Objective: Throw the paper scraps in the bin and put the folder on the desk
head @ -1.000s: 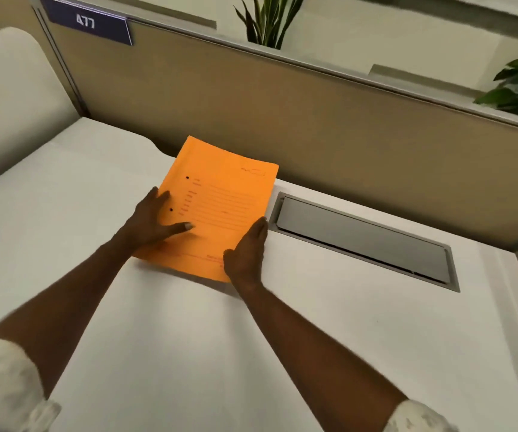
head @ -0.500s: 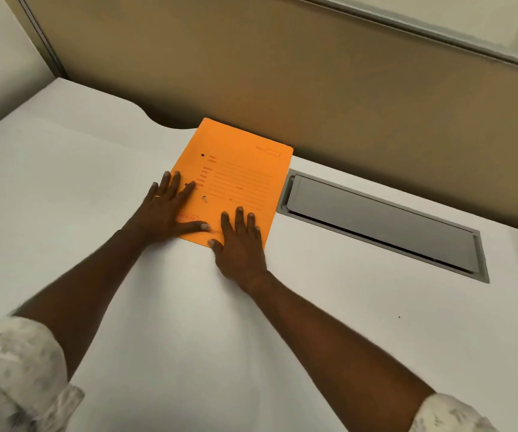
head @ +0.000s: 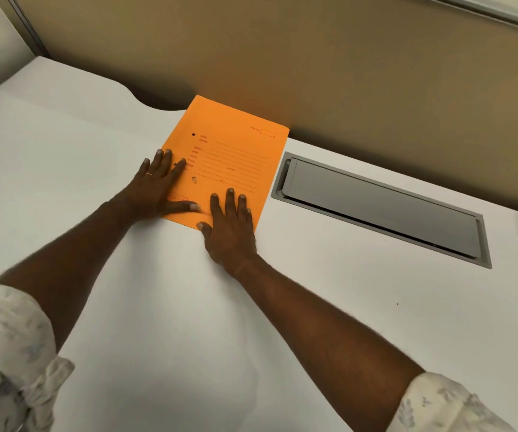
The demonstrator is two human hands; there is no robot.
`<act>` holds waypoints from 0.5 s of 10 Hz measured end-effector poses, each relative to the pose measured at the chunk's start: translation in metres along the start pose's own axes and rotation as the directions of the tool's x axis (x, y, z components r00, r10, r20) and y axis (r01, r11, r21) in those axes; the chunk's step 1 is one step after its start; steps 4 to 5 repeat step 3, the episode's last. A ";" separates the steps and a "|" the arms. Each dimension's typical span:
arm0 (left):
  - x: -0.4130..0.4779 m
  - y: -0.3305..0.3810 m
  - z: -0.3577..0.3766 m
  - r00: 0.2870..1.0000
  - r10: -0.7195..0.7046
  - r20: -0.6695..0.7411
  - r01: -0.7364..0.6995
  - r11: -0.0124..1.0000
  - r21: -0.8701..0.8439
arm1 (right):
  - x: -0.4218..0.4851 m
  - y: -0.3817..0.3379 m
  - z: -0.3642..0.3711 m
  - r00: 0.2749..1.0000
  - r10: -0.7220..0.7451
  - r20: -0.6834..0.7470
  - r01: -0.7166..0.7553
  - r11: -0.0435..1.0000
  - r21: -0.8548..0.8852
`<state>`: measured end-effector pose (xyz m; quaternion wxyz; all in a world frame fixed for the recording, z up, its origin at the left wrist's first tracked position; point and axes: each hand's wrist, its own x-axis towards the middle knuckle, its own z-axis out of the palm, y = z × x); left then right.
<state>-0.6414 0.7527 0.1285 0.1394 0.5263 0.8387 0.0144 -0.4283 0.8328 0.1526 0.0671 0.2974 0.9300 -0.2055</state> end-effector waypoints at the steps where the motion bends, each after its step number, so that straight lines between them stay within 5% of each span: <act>1: -0.008 0.011 -0.007 0.999 -0.021 0.042 0.022 1.000 -0.018 | -0.001 0.002 -0.002 1.000 0.004 0.015 -0.004 1.000 0.019; 2: -0.032 0.020 -0.007 0.958 0.251 -0.139 -0.238 0.966 0.105 | -0.007 0.002 -0.005 0.999 -0.010 -0.043 0.013 0.998 0.063; 3: -0.051 0.033 -0.015 0.909 0.345 -0.233 -0.293 0.928 0.229 | -0.014 0.007 -0.017 0.982 -0.045 -0.181 0.048 0.999 0.016; 5: -0.051 0.033 -0.015 0.909 0.345 -0.233 -0.293 0.928 0.229 | -0.014 0.007 -0.017 0.982 -0.045 -0.181 0.048 0.999 0.016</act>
